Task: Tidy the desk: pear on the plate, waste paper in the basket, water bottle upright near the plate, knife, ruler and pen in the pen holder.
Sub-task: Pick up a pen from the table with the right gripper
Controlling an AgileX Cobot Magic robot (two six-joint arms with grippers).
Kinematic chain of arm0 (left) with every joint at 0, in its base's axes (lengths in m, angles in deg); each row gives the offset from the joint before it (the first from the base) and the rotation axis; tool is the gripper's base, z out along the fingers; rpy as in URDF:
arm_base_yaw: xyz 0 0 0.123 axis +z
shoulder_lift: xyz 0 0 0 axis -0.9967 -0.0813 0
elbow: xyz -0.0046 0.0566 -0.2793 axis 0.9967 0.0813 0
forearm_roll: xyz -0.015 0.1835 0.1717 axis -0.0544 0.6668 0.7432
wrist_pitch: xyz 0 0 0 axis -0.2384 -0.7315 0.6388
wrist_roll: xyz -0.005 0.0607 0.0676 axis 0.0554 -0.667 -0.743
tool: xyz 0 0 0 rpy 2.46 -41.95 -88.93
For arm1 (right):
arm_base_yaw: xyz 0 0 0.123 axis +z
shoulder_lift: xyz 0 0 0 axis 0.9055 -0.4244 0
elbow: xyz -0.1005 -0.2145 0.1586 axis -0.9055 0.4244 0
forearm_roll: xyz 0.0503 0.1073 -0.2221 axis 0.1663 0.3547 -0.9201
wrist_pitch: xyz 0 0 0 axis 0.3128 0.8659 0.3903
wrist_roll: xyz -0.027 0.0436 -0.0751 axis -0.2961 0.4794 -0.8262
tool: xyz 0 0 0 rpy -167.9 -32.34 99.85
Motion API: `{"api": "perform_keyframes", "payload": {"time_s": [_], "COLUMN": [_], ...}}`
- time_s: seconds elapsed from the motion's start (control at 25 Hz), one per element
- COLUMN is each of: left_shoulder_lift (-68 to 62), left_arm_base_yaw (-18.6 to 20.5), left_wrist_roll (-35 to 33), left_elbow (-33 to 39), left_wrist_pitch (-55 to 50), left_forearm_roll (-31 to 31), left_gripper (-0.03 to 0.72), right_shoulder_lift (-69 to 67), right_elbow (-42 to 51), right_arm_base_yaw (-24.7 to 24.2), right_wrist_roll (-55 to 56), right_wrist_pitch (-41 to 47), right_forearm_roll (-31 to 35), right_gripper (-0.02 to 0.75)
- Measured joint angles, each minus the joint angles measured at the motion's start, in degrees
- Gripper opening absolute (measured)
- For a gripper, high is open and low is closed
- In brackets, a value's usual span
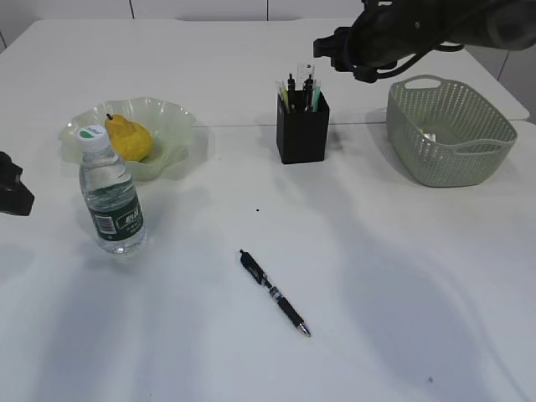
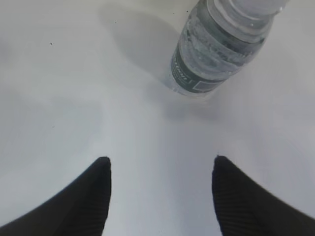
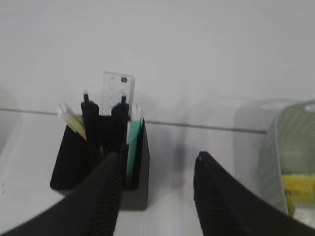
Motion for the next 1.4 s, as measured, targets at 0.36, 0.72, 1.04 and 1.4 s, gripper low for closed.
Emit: {"api": "perform_keyframes", "payload": {"time_s": [0.36, 0.72, 1.04, 1.4], "left_shoulder_lift": [0.0, 0.0, 0.0, 0.0], "left_arm_base_yaw": [0.0, 0.0, 0.0, 0.0], "left_wrist_roll": [0.0, 0.0, 0.0, 0.0], "left_elbow": [0.0, 0.0, 0.0, 0.0], "left_wrist_pitch": [0.0, 0.0, -1.4, -2.3], "left_forearm_roll": [0.0, 0.0, 0.0, 0.0], "left_gripper": [0.456, 0.456, 0.456, 0.456], "right_shoulder_lift": [4.5, 7.8, 7.8, 5.1], "right_elbow": [0.0, 0.0, 0.0, 0.0], "right_arm_base_yaw": [-0.1, 6.0, 14.9, 21.7], "right_wrist_roll": [-21.4, -21.6, -21.0, -20.2], "right_wrist_pitch": [25.8, 39.0, 43.0, 44.8], "right_forearm_roll": [25.9, 26.4, 22.8, 16.8], "right_gripper": [0.363, 0.363, 0.363, 0.364]}}
